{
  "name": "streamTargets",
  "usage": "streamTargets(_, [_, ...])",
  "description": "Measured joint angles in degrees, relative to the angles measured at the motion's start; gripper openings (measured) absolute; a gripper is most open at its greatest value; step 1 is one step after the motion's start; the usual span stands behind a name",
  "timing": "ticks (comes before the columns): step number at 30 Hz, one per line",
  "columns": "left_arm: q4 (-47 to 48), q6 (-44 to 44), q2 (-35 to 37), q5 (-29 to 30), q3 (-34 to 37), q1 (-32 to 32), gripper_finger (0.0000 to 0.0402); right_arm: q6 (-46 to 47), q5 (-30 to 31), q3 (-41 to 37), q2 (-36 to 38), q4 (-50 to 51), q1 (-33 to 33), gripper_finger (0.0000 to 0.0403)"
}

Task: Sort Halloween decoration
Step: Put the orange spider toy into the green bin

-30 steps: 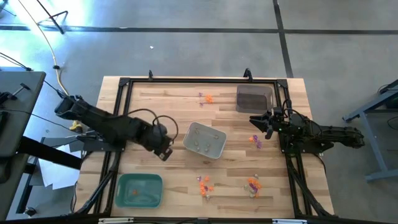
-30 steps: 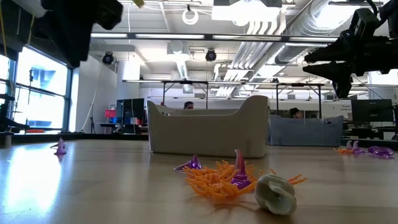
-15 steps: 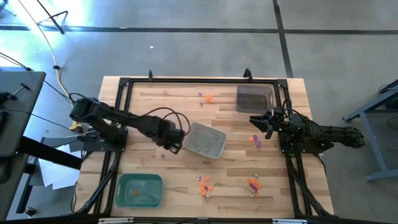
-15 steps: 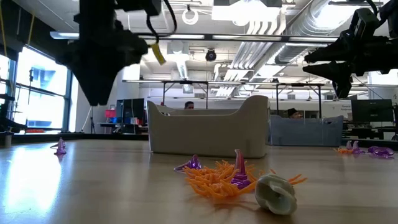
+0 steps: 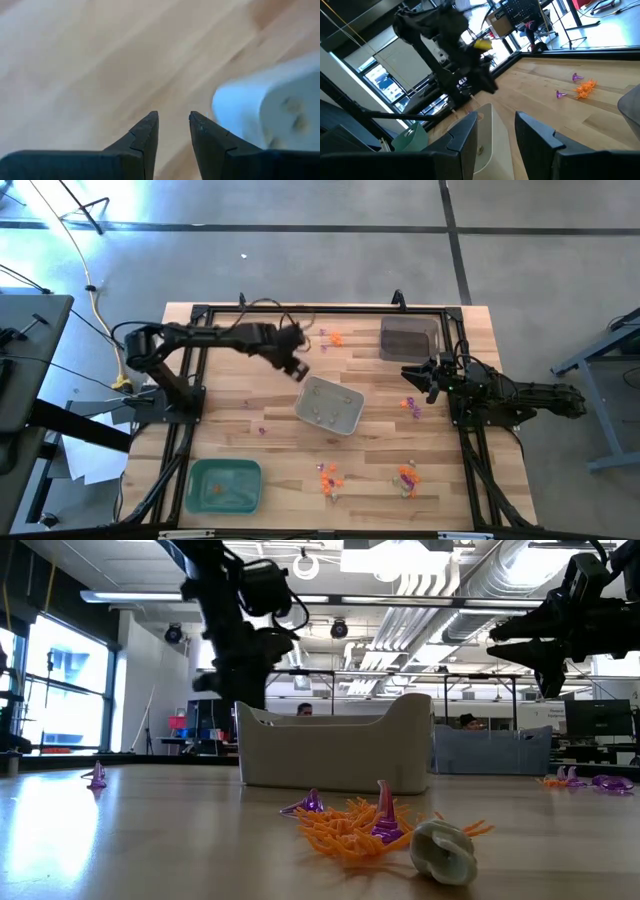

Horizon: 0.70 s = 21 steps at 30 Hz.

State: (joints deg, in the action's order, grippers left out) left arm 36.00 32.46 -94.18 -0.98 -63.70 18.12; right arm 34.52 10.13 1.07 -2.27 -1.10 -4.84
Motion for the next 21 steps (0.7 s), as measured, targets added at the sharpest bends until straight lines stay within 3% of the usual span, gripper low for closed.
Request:
streamTargets(7, [-16.4,-7.1,-6.6,-9.6,-0.5,3.1,0.015,0.0,0.0,0.0,0.0,0.0,0.0,0.0126])
streamTargets(14, [-12.3,-19.2,-12.4,-9.9,-10.3,3.3,0.0216,0.0,0.0,0.0,0.0,0.0,0.0,0.0126])
streamTargets(21, [-9.1,-33.8,-16.9,-6.6,-17.9,3.3,0.0215,0.0,0.0,0.0,0.0,0.0,0.0,0.0126])
